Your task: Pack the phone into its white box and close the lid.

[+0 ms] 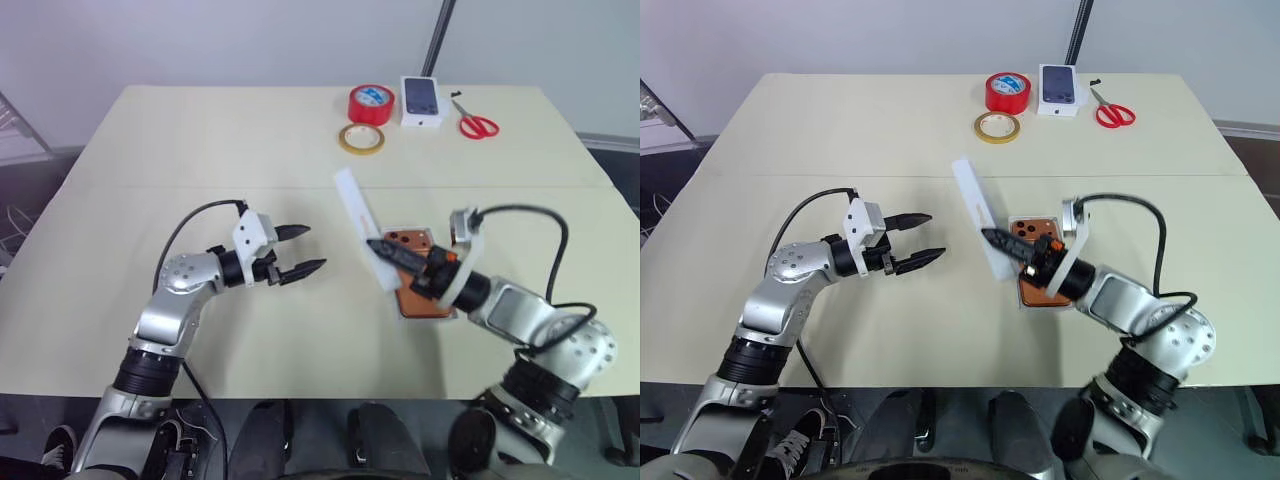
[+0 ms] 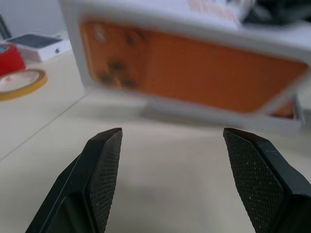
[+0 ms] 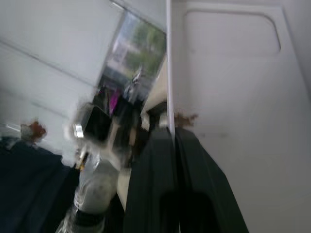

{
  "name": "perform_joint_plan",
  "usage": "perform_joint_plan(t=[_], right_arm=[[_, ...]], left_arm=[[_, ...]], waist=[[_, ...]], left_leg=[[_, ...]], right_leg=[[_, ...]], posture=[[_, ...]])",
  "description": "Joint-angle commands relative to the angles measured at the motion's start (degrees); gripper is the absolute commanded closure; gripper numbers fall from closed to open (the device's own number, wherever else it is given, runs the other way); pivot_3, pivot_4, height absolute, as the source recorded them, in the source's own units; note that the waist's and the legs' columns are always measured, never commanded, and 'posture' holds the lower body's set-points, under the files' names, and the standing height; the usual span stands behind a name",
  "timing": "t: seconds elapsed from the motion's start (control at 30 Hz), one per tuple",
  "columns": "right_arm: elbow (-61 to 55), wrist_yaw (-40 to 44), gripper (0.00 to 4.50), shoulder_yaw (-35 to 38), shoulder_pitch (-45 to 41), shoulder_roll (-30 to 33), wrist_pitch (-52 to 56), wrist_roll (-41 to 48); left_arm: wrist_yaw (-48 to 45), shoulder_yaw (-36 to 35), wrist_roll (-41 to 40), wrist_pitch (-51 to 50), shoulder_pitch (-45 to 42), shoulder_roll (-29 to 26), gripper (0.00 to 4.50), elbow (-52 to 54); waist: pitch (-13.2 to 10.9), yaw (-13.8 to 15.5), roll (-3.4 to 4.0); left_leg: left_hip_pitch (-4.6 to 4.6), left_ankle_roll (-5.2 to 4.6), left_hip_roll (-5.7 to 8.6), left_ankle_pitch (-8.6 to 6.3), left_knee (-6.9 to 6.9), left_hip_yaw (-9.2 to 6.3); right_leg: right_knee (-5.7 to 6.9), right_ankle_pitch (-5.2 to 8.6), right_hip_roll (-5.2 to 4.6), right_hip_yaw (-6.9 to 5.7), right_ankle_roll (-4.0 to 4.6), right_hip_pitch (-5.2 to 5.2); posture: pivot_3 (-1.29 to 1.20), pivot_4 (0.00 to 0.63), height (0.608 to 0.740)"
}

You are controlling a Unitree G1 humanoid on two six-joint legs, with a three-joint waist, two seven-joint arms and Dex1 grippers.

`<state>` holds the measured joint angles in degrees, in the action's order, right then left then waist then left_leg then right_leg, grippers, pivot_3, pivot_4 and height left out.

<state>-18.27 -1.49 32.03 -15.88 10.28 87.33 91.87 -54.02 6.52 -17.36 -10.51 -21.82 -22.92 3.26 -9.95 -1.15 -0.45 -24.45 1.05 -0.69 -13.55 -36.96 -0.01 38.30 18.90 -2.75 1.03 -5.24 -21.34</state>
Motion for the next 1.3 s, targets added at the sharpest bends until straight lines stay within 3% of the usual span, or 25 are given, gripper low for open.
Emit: perform_joint_plan(t=[0.03,0.2,0.23,0.3,0.47,0.5,0.6,0.77,0.97,1.13,1.2,1.27,1.3], right_arm=[[-2.9,-8.9,4.45,-10.0,6.1,8.1,-12.9,19.0],[-4.6,-8.9,4.45,-16.4,9.6,14.2,-22.9,21.1],[-3.9,-9.9,4.49,-17.0,10.4,14.5,-24.5,21.1],[-3.4,-10.6,4.5,-17.8,11.7,13.8,-27.4,21.1],[-3.1,-11.9,4.5,-18.3,12.2,13.6,-31.9,21.1],[-3.2,-11.9,4.5,-18.4,12.2,13.6,-32.3,21.1],[-3.4,-11.9,4.5,-18.8,12.4,13.9,-33.0,21.1],[3.0,-13.1,4.5,-17.1,13.1,20.6,-34.5,19.0],[5.4,-11.5,4.5,-15.4,13.0,22.1,-37.2,20.1],[5.0,-8.3,2.68,-13.9,14.3,23.9,-37.1,19.2],[4.9,-7.9,1.61,-14.0,14.5,24.2,-37.2,19.2],[5.2,-0.2,0.58,-12.1,16.0,30.3,-34.4,11.2],[4.8,5.4,0.58,-11.9,16.9,33.9,-33.5,5.4]], left_arm=[[1.0,1.7,-0.4,0.1,0.7,1.7,1.03,3.1],[1.4,2.7,-1.7,-2.1,1.1,3.5,1.03,3.7],[1.2,3.8,-1.6,-2.4,1.2,4.3,1.27,3.1],[0.3,5.6,-1.7,-2.8,1.7,5.4,1.79,2.3],[1.6,6.8,0.2,-1.5,0.6,7.8,4.17,-0.7],[1.6,6.8,0.3,-1.4,0.6,7.9,4.48,-0.8],[1.5,6.7,0.4,-1.3,0.5,8.0,4.48,-1.0],[4.8,9.6,5.0,3.5,-4.4,14.8,4.48,-12.3],[6.0,10.3,7.5,9.0,-10.9,20.5,4.48,-23.7],[4.4,10.2,7.7,11.3,-13.8,23.2,4.5,-28.9],[4.2,10.0,7.9,11.8,-14.0,23.4,4.5,-29.5],[3.6,10.5,8.1,12.4,-15.4,25.0,4.5,-31.3],[3.5,10.6,8.2,12.7,-15.9,25.6,4.5,-32.1]], waist=[[0.0,0.0,0.0],[0.0,0.1,-0.02],[0.0,0.1,-0.03],[0.0,0.2,-0.03],[0.0,0.4,-0.05],[0.0,0.4,-0.05],[0.0,0.4,-0.05],[0.0,1.7,-0.08],[0.1,2.2,-0.08],[0.1,1.9,-0.11],[0.1,1.7,-0.1],[0.0,1.7,0.06],[0.0,1.8,0.14]], left_leg=[[0.0,0.0,-0.02,0.0,-0.01,-0.01],[0.01,0.0,-0.02,0.0,-0.12,-0.03],[0.0,0.0,-0.02,0.0,-0.11,-0.02],[0.0,-0.01,-0.04,0.0,-0.1,-0.04],[0.01,-0.01,-0.02,0.0,-0.16,-0.04],[0.02,-0.01,-0.02,0.0,-0.16,-0.04],[0.01,-0.01,-0.04,0.0,-0.13,-0.05],[0.05,-0.03,0.07,-0.01,-0.24,-0.08],[0.06,-0.11,0.07,-0.06,-0.26,-0.08],[-0.03,-0.24,0.19,-0.13,-0.35,-0.06],[-0.04,-0.27,0.17,-0.15,-0.29,-0.05],[-0.04,-0.27,0.08,-0.15,-0.26,-0.02],[-0.04,-0.26,0.09,-0.14,-0.27,-0.01]], right_leg=[[0.0,0.0,0.05,0.01,0.0,0.0],[0.01,0.0,0.17,0.04,-0.01,0.06],[0.01,0.0,0.2,0.04,-0.01,0.04],[-0.01,0.01,0.22,0.04,-0.02,0.05],[-0.04,0.0,0.19,0.04,-0.01,0.12],[-0.04,0.0,0.18,0.04,-0.01,0.12],[-0.04,0.0,0.2,0.04,-0.01,0.1],[-0.15,0.0,0.16,-0.02,-0.02,0.3],[-0.15,-0.02,0.18,-0.01,-0.05,0.32],[-0.29,-0.04,0.09,-0.01,-0.15,0.36],[-0.3,-0.03,0.1,0.0,-0.17,0.33],[-0.22,-0.03,0.17,0.05,-0.17,0.23],[-0.18,-0.04,0.2,0.04,-0.16,0.2]], posture=[[0.0,0.15,0.74],[0.0,0.15,0.74],[0.0,0.15,0.74],[0.0,0.15,0.74],[0.0,0.15,0.74],[0.0,0.15,0.74],[0.0,0.15,0.74],[0.0,0.15,0.74],[0.0,0.15,0.74],[0.0,0.15,0.74],[0.0,0.15,0.74],[0.0,0.15,0.74],[0.0,0.15,0.74]])
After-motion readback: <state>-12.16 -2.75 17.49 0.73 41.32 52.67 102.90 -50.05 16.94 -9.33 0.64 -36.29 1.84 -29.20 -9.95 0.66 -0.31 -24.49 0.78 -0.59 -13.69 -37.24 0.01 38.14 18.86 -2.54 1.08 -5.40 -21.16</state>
